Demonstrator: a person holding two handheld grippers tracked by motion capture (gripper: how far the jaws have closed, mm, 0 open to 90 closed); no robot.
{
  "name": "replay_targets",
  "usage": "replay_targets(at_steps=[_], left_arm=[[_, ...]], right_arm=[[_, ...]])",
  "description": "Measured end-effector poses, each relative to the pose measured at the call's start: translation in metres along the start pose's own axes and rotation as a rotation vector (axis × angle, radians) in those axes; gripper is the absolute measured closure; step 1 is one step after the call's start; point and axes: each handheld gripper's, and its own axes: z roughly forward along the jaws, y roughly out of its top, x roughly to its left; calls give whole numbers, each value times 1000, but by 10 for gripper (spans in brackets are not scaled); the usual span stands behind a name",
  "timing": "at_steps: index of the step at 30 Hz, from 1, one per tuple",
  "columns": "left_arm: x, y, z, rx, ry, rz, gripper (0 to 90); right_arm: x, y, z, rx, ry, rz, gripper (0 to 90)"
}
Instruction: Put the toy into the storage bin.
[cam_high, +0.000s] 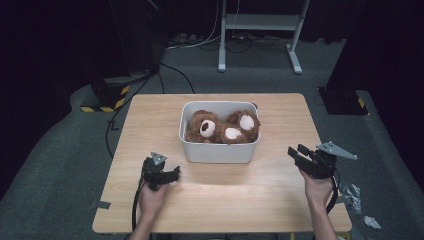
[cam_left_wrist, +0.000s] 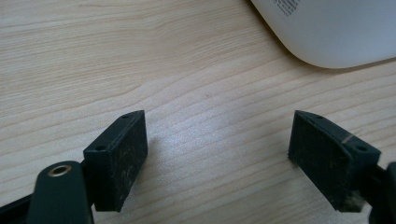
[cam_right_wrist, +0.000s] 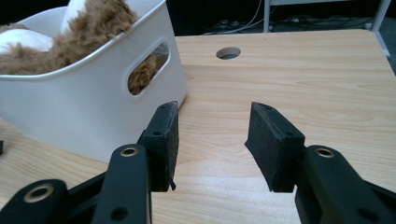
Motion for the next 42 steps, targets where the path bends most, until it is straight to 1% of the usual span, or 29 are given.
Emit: replay_targets(at_steps=[15,16,18,22,27,32,37,42], left_arm=[[0,0,0,1,1,0,197],[0,0,0,0,1,0,197],[0,0,0,1,1,0,197],[0,0,0,1,1,0,197],[0,0,0,0,1,0,197],[0,0,0,0,1,0,197],[0,0,0,1,1,0,197],[0,0,0,0,1,1,197]], right_arm=[[-4,-17,11,33,-16,7,534],[-4,-18,12,36,-17,13,533],[-5,-20,14,42,-20,9,533],[-6,-25,17,57,-24,22,532],[-8,-30,20,64,-30,24,532],[-9,-35,25,82,-32,28,529],[-9,-39,30,99,-37,20,524],[-9,-43,34,116,-45,31,517]])
